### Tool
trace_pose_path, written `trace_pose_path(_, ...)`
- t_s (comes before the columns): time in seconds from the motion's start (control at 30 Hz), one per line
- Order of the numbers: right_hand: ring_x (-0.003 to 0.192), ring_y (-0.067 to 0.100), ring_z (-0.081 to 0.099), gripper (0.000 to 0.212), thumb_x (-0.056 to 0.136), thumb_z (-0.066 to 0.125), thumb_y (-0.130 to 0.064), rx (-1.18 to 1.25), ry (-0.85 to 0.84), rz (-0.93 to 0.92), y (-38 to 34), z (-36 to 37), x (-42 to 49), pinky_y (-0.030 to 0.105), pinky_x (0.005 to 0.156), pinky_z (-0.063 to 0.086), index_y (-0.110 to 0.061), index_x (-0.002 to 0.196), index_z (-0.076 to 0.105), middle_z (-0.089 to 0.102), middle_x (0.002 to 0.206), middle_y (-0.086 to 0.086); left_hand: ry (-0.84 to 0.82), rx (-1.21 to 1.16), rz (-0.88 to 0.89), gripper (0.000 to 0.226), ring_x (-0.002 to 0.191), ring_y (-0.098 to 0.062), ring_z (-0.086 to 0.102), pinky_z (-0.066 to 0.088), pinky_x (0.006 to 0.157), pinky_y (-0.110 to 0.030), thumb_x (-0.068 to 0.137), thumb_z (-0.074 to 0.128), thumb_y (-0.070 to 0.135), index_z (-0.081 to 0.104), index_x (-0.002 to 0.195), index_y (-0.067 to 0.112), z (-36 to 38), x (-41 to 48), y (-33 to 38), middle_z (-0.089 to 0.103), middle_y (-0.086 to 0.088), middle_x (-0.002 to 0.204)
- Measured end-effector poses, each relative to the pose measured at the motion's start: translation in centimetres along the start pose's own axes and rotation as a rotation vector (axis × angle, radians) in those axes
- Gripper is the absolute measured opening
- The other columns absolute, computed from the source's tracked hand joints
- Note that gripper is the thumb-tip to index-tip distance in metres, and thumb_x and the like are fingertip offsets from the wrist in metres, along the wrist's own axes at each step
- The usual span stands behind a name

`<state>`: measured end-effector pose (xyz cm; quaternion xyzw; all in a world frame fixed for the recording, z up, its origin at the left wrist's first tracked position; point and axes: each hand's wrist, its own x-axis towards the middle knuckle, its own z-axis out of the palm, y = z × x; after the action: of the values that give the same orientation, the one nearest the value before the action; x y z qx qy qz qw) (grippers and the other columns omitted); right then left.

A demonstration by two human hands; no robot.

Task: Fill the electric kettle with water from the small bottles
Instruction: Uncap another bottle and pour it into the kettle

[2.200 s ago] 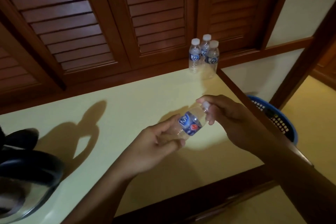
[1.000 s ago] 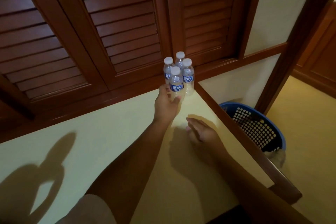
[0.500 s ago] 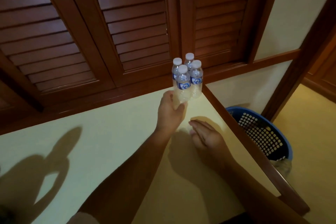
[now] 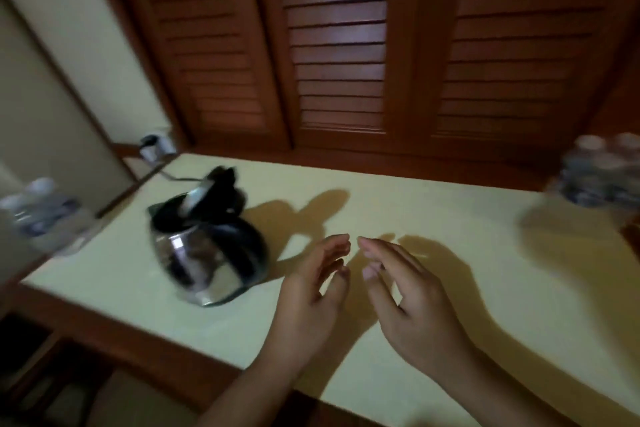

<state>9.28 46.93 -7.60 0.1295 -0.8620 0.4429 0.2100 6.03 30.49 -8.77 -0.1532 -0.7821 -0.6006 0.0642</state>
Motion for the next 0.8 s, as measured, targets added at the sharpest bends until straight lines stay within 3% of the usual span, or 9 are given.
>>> trace_pose_path(0.13, 0.119, 0.002, 0.06, 0.036, 0.102, 0.058, -0.016, 0.15, -0.126, -0.098, -4.7, 4.8, 2.0, 0.015, 0.097, 0.046, -0.02, 0.137, 0.061, 0.063, 0.129, -0.015, 0.291, 0.044, 0.011, 0.037, 0.122, -0.007, 0.069, 0.054, 0.101, -0.022, 0.1, 0.058, 0.006, 0.068, 0.129, 0.028, -7.1, -3.7, 0.8, 0.075, 0.015, 0.124)
trace_pose_path(0.23, 0.116, 0.0, 0.062, 0.035, 0.1, 0.06, -0.016, 0.285, -0.207, -0.15, -8.3, 8.6, 3.4, 0.01, 0.092, 0.046, -0.022, 0.134, 0.064, 0.065, 0.126, -0.019, 0.457, 0.085, 0.025, 0.038, 0.121, -0.011, 0.07, 0.057, 0.101, -0.029, 0.097, 0.059, 0.01, 0.07, 0.128, 0.028, -12.4, -5.6, 1.4, 0.075, 0.013, 0.124)
trace_pose_path(0.37, 0.118, 0.002, 0.062, 0.036, 0.101, 0.059, -0.018, 0.413, -0.342, -0.225, -13.0, 14.1, 5.1, 0.016, 0.094, 0.05, -0.025, 0.136, 0.063, 0.065, 0.128, -0.018, 0.595, 0.11, 0.02, 0.04, 0.124, -0.015, 0.069, 0.056, 0.105, -0.039, 0.102, 0.059, -0.006, 0.07, 0.125, 0.024, -19.4, -6.7, 0.9, 0.075, 0.01, 0.124)
trace_pose_path(0.63, 0.116, 0.0, 0.062, 0.033, 0.102, 0.057, -0.016, 0.464, -0.385, -0.296, -21.4, 27.4, 10.5, 0.014, 0.092, 0.049, -0.022, 0.134, 0.064, 0.066, 0.125, -0.017, 0.728, 0.185, -0.005, 0.035, 0.122, -0.007, 0.068, 0.056, 0.103, -0.026, 0.103, 0.061, 0.002, 0.068, 0.133, 0.019, -34.2, -4.8, -2.3, 0.075, 0.008, 0.125)
trace_pose_path(0.8, 0.105, 0.0, 0.067, 0.025, 0.103, 0.055, -0.026, 0.522, -0.345, -0.117, -25.3, 36.3, 16.2, 0.023, 0.087, 0.057, -0.028, 0.124, 0.07, 0.072, 0.115, -0.014, 0.719, 0.178, -0.021, 0.034, 0.113, 0.005, 0.068, 0.053, 0.094, -0.012, 0.104, 0.06, 0.005, 0.067, 0.127, 0.028, -42.6, -1.2, -5.4, 0.074, 0.019, 0.117)
